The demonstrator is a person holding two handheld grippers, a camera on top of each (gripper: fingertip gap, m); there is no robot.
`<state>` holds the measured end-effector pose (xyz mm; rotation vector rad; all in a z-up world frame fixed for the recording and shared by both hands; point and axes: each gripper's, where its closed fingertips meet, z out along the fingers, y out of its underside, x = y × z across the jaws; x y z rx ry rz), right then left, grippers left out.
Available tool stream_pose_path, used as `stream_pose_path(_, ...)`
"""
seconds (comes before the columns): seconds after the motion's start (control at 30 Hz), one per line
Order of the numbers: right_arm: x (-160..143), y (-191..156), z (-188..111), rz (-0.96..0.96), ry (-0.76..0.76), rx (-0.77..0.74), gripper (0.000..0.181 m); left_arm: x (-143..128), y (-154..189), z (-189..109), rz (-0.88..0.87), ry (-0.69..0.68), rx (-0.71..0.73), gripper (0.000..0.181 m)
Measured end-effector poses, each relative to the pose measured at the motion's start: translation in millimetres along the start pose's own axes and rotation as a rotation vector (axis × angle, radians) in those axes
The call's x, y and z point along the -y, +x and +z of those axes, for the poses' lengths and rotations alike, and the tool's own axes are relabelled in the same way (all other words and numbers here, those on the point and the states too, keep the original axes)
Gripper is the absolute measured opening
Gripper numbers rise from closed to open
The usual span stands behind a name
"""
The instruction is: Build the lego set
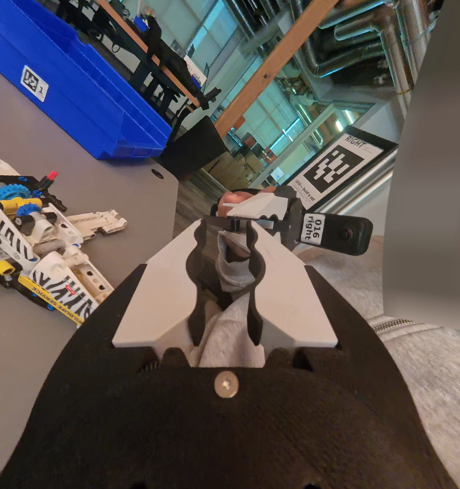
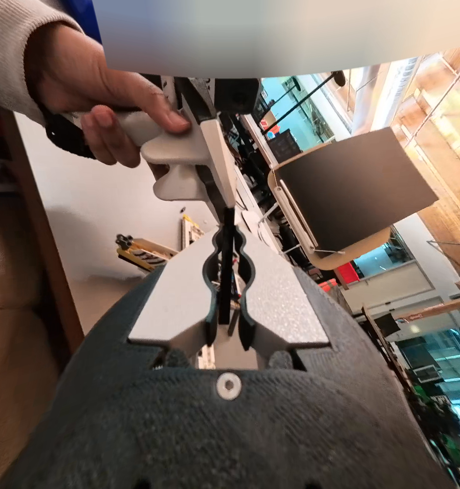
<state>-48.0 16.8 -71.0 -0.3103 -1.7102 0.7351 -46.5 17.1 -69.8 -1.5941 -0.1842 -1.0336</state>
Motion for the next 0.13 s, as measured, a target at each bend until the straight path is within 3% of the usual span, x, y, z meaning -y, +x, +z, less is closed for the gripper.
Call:
stream_pose_path(0.03,4.7,-1.8,-0.4,0.005,0.019,0.009,0.006,-1.9,2.8,-0.6,0.005,-0.001,0.0,0.027)
stream_pose_path(0.13,10.4,-5.7,1.6,-0.024,0.032,0.015,0.006,-1.5,10.4,-3.4,-0.002,0.041,-0.024,0.008)
